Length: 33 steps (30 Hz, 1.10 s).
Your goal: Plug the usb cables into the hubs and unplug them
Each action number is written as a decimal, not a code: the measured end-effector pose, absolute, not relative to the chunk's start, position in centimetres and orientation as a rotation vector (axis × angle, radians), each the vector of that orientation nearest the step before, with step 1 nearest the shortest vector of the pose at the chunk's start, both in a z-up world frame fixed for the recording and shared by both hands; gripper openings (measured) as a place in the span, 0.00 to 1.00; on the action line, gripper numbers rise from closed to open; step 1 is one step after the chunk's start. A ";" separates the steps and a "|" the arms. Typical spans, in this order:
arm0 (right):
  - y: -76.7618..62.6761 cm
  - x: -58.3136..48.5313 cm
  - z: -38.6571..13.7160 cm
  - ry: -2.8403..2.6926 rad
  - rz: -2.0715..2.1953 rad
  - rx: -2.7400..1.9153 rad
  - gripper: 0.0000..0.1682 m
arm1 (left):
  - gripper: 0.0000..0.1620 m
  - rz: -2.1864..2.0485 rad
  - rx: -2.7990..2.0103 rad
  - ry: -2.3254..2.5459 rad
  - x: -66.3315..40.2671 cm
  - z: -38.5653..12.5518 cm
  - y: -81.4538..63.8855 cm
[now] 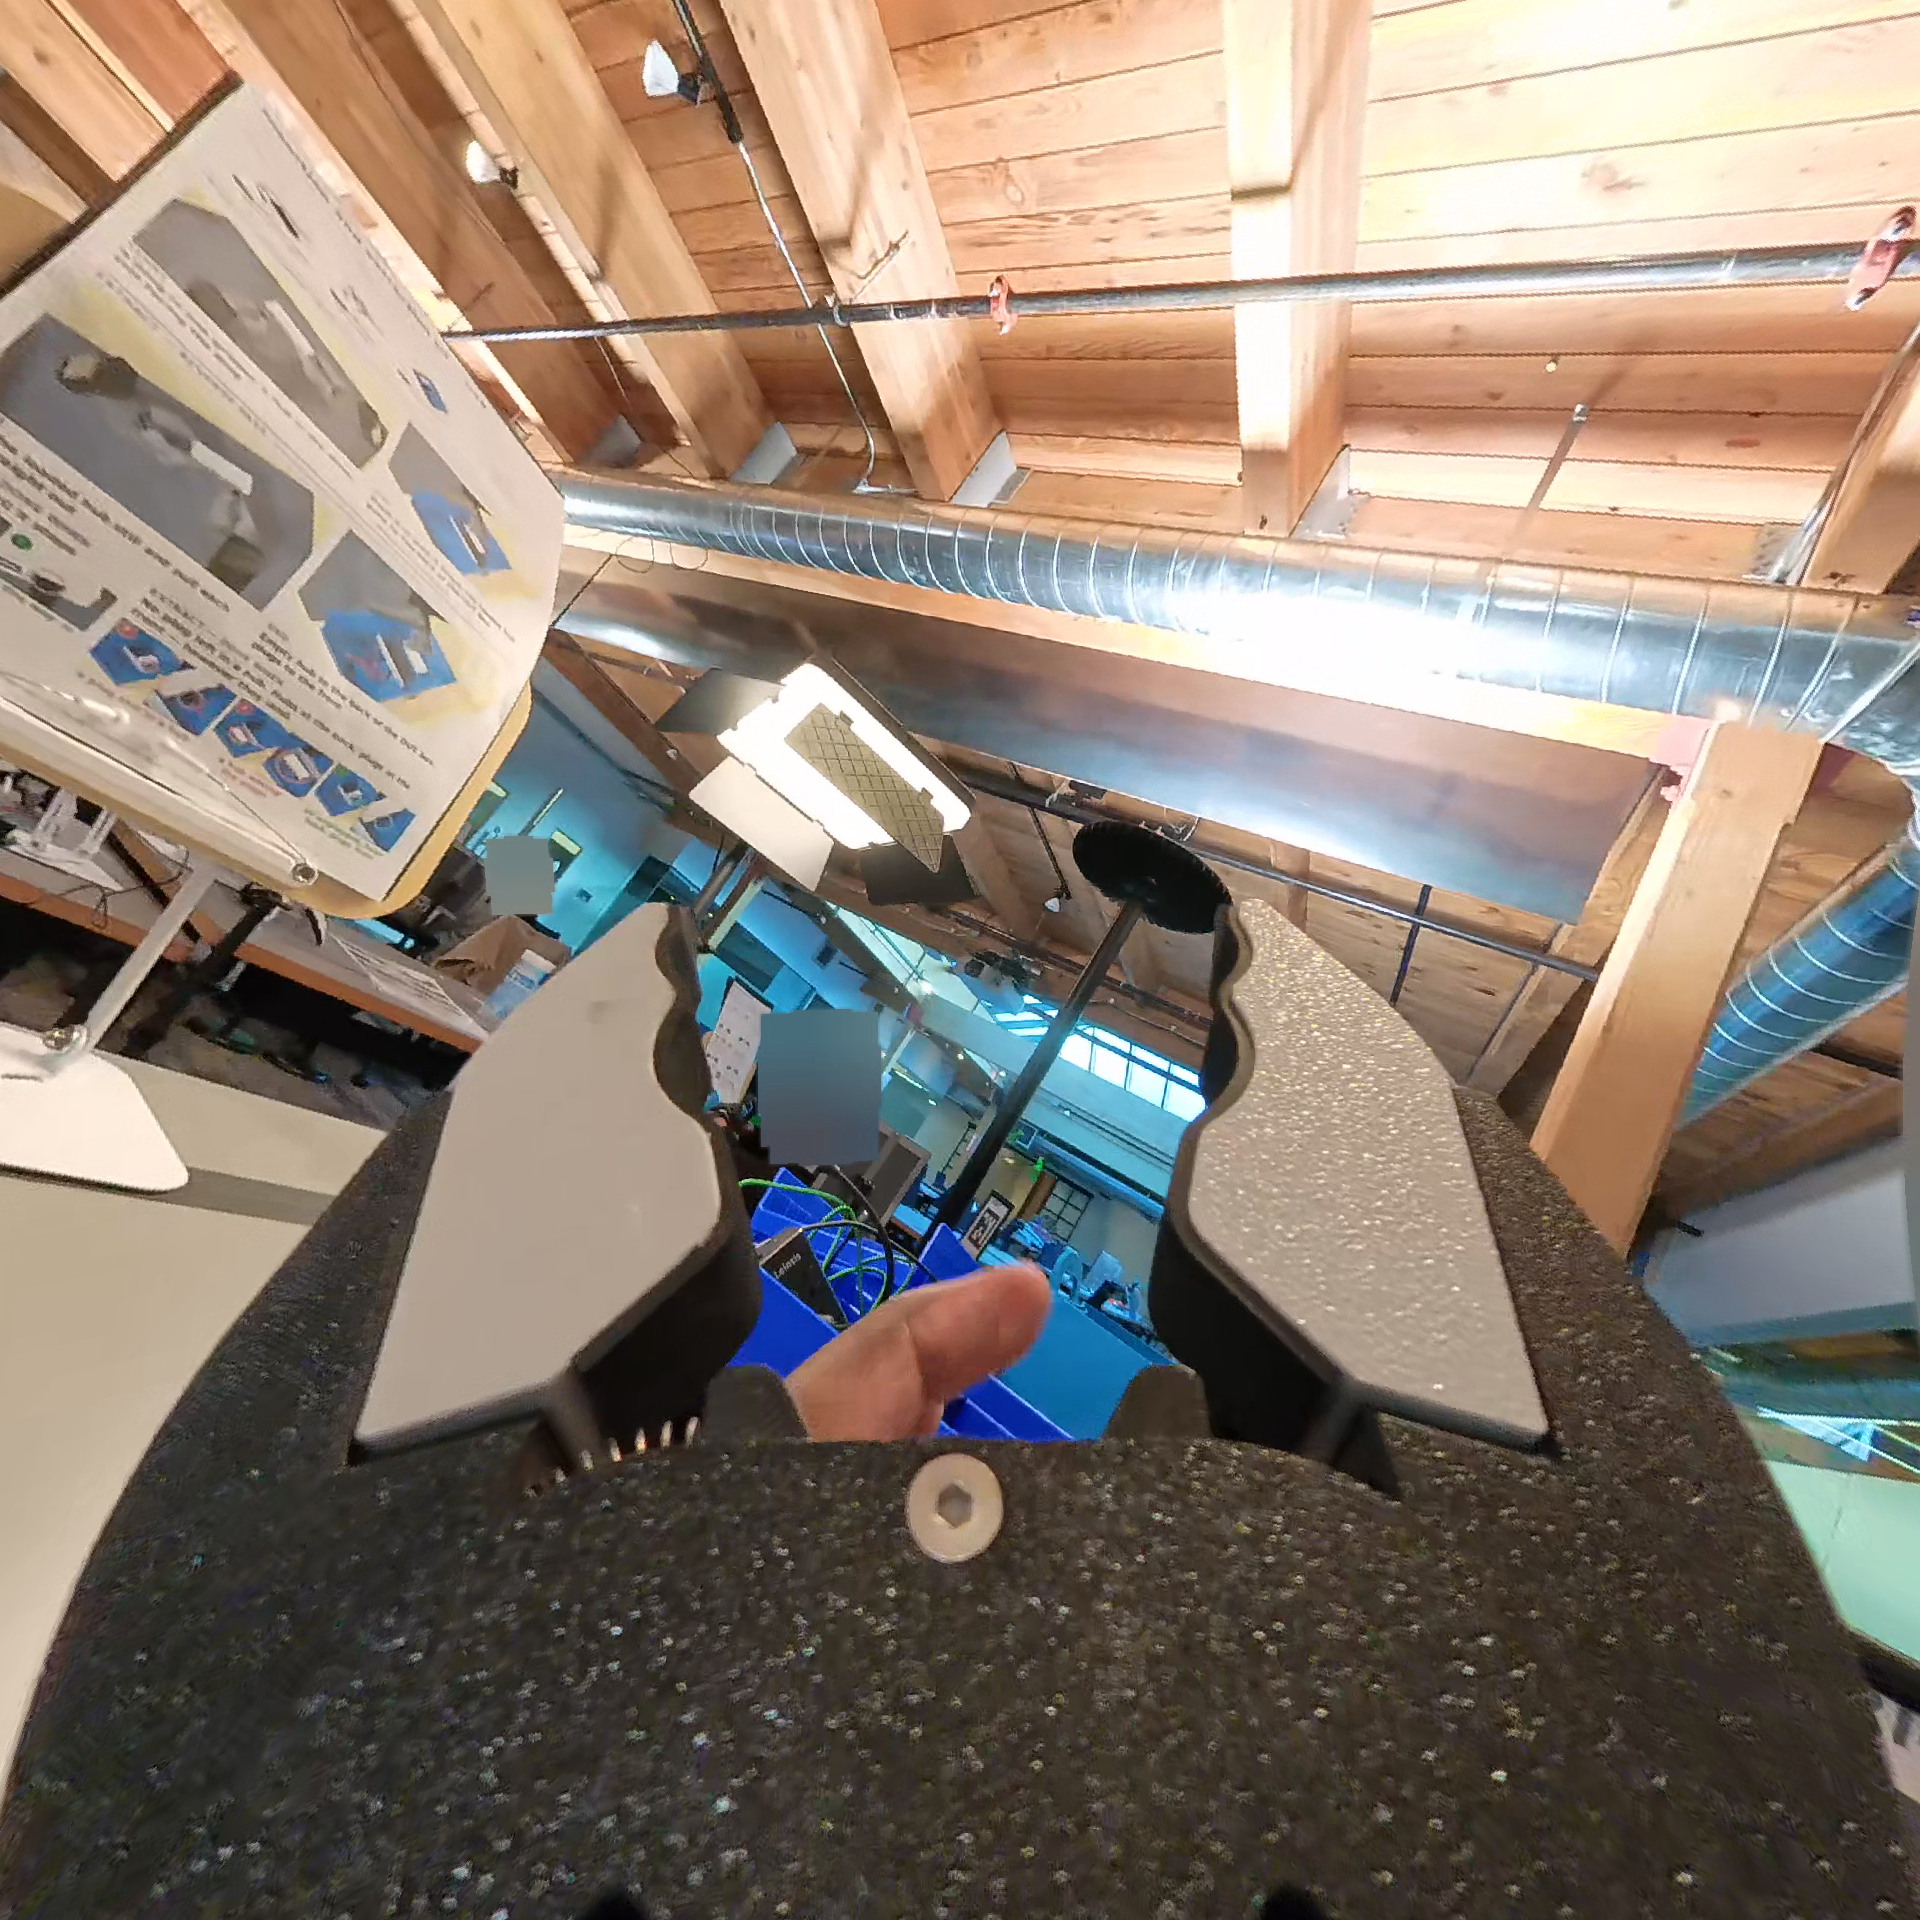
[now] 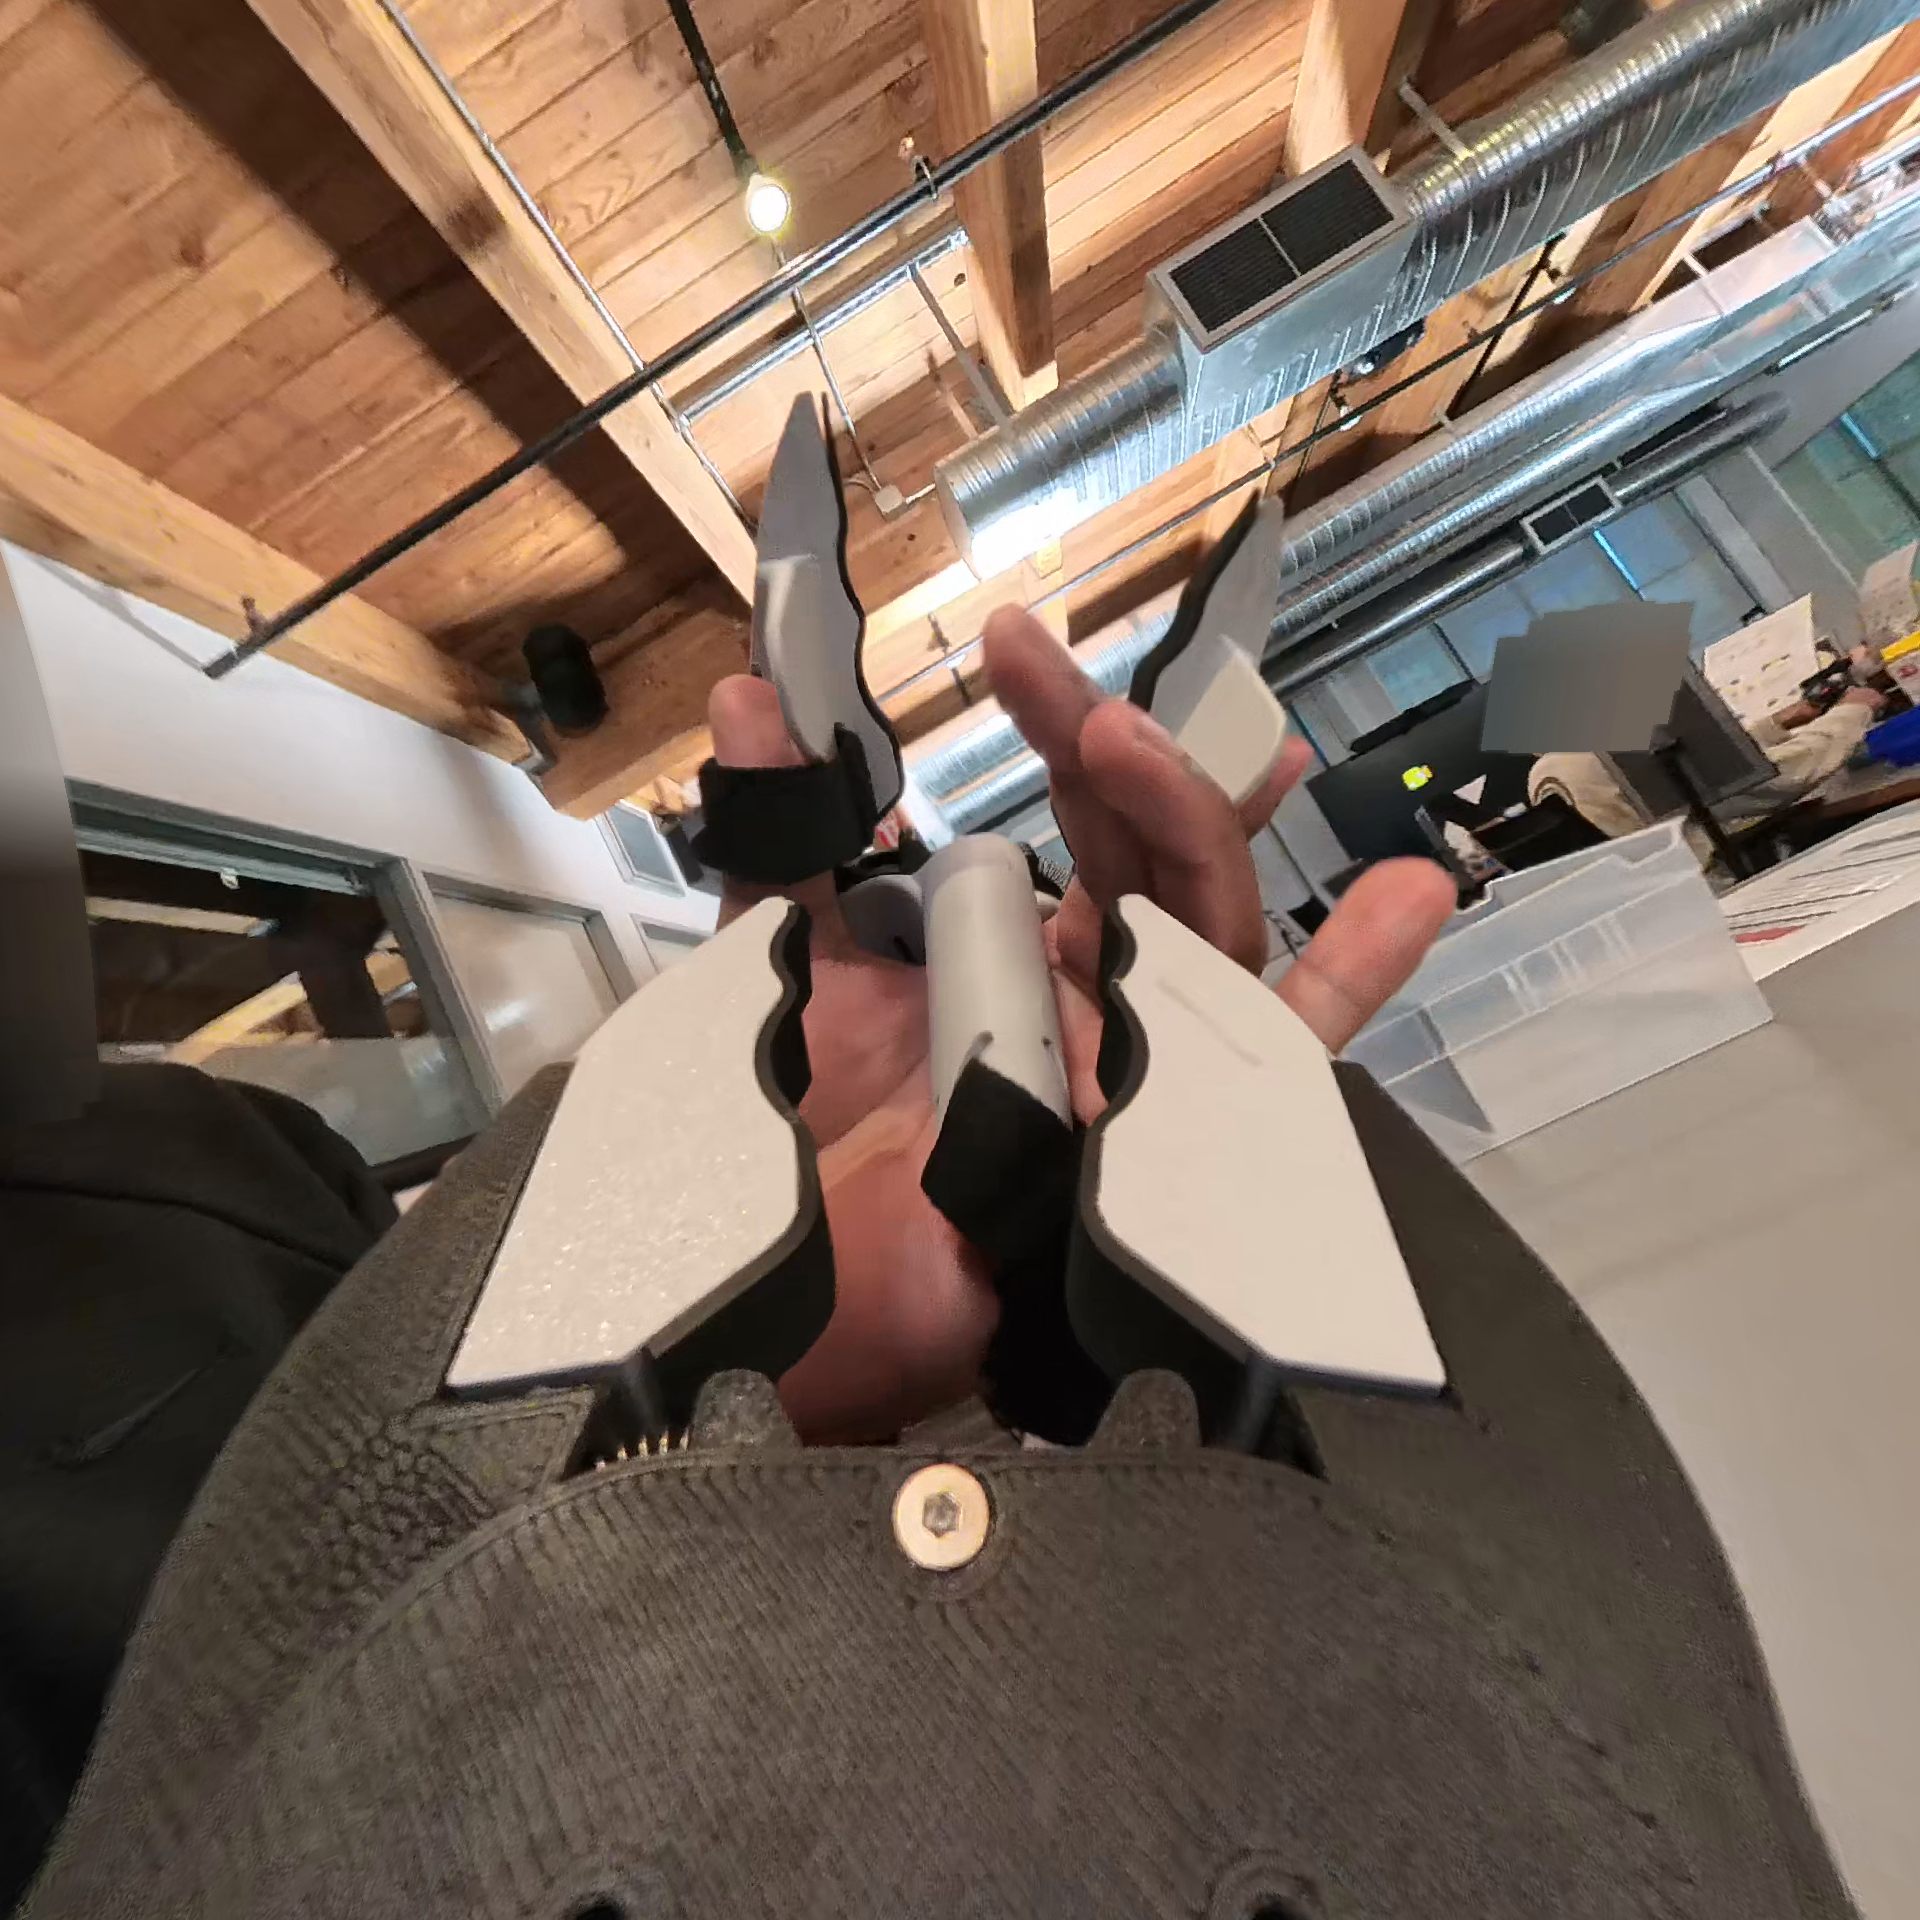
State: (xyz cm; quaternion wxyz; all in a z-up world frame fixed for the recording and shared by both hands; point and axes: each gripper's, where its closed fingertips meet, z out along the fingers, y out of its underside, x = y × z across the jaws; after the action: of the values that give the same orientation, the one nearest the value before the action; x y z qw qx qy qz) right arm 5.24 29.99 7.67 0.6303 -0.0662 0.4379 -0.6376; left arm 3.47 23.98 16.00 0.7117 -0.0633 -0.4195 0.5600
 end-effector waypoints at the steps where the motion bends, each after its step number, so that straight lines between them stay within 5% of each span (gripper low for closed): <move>1: 30.1 5.3 7.7 0.993 -1.447 -0.135 0.32 | 0.58 1.240 -0.144 -0.931 3.5 16.2 24.0; 8: 30.3 4.3 7.9 1.030 -1.576 -0.134 0.25 | 0.20 1.722 -0.332 -0.807 6.5 17.6 25.3; 10: 29.8 3.5 7.0 1.189 -1.690 -0.131 0.21 | 0.16 1.970 -0.468 -0.867 7.7 17.7 24.7; 22: 33.1 -19.9 6.7 1.628 -2.389 -0.004 0.12 | 0.32 1.942 -0.922 -1.509 13.8 5.2 17.4; 33: 32.9 -22.8 4.1 1.816 -2.386 -0.064 0.12 | 0.26 1.975 -0.749 -1.529 17.0 3.7 16.0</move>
State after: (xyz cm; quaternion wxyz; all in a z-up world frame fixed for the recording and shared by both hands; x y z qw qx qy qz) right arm -22.77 32.93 4.08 0.0708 -0.0213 0.6040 -0.7935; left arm 16.97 15.96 3.67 0.2637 -0.2769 -0.5656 0.7307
